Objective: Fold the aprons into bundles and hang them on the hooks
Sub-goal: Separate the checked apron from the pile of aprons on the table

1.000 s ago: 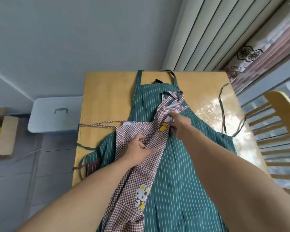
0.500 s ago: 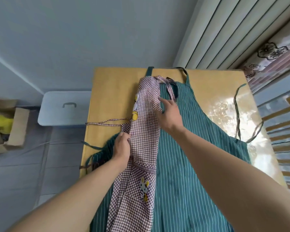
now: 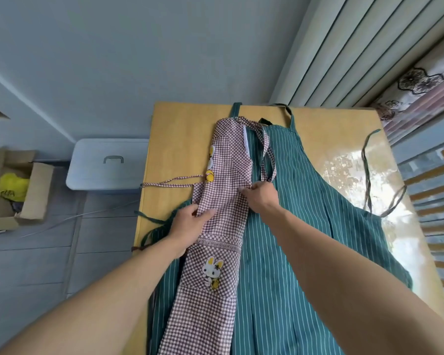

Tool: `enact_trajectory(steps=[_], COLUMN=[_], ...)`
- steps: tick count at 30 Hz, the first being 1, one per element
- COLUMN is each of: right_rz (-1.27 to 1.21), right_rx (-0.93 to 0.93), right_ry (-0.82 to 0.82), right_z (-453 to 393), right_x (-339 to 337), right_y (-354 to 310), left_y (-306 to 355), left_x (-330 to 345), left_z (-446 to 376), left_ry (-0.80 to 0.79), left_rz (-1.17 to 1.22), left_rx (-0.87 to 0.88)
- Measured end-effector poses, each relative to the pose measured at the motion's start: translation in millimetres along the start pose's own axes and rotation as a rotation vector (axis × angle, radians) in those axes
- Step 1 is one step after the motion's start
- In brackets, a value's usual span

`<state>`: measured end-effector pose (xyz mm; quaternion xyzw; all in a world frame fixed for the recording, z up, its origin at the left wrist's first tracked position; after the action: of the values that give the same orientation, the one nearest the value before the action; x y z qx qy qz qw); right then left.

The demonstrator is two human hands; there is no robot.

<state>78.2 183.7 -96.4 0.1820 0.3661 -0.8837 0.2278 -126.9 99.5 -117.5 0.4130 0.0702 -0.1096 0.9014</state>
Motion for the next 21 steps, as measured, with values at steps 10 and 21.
enact_trajectory(steps=[10,21], right_rz=[-0.114,0.007], right_rx=[0.017,0.113], right_ry=[-0.072,-0.143], right_z=[74.5,200.9], right_x=[27.3,87.9], right_y=[36.5,159.9], left_y=[-13.9,2.6], left_x=[-19.9,-39.6], left_z=[37.8,74.2], left_ry=[-0.413,-0.338], left_rz=[-0.151,-0.269], left_rx=[-0.155,-0.127])
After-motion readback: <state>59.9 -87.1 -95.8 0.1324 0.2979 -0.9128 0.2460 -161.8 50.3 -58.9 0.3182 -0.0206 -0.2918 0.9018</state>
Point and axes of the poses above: each hand's wrist, its own z-axis away from the middle knuckle, its own x-axis out of the palm, y = z × x, the point moved 2 cm from there along -z, towards the middle knuckle, and after that the axes turned 2 degrees about -y, right-handed, at the moved point
